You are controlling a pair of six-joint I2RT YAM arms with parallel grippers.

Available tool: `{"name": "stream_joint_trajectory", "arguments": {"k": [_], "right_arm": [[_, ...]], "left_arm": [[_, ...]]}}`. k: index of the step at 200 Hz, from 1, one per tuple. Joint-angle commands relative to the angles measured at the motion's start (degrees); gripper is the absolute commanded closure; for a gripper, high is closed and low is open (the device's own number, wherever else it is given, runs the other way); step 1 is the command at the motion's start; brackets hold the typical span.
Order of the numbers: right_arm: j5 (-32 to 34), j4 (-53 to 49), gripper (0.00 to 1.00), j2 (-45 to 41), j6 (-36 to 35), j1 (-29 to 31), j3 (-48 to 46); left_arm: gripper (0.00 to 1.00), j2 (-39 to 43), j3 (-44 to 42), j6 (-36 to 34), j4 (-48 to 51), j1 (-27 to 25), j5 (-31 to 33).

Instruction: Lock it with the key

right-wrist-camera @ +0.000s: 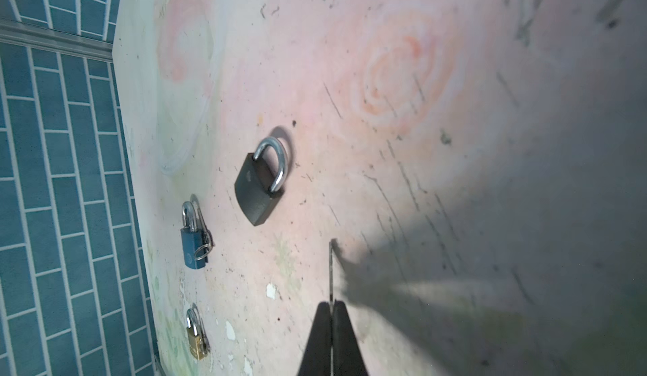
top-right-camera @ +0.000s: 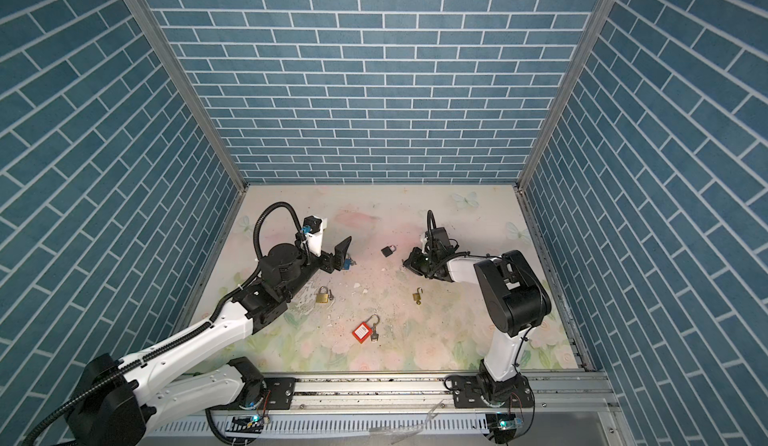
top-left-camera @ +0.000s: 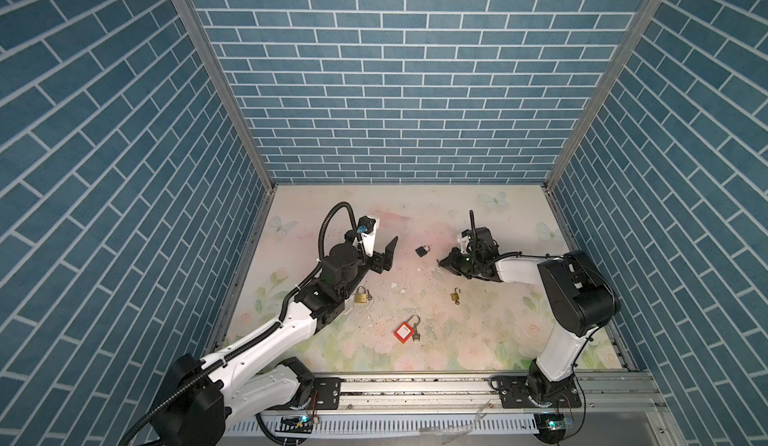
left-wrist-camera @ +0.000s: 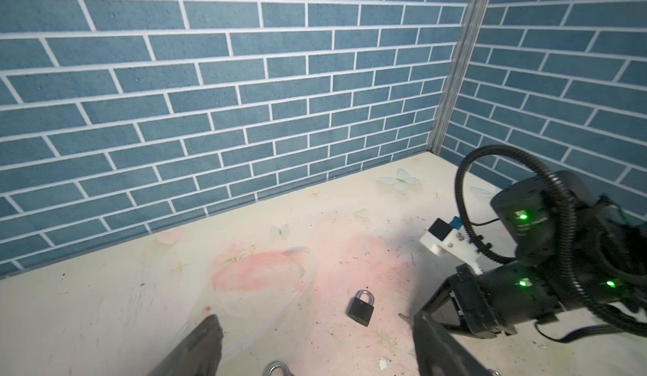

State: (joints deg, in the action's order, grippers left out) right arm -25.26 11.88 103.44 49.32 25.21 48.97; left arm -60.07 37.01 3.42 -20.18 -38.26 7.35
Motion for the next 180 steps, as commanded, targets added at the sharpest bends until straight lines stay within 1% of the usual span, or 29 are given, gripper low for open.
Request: {"name": "stream_joint_trajectory", "arguments": {"k": [1, 62, 141, 180], "right_arm": [[-1.2, 1.3, 1.0, 1.7, 2.8, 0.0, 2.3], [-3.0, 2.9, 1.0, 6.5, 4.7, 0.2, 4.8], [-4.3, 3.3, 1.0, 9.8, 5.0, 0.7, 6.6], [-4.3, 3.1, 0.94, 10.3, 4.8, 1.3, 7.3]], "left_arm": [[0.14, 1.9, -0.6, -0.2, -1.0, 0.4, -1.7], [0.14, 2.1, -1.7, -1.3, -1.0, 0.3, -2.5], [0.14, 1.4, -2.0, -1.7, -1.5, 0.3, -3.0], [0.14, 1.5, -2.0, -2.1, -1.2, 0.3, -3.0]]}}
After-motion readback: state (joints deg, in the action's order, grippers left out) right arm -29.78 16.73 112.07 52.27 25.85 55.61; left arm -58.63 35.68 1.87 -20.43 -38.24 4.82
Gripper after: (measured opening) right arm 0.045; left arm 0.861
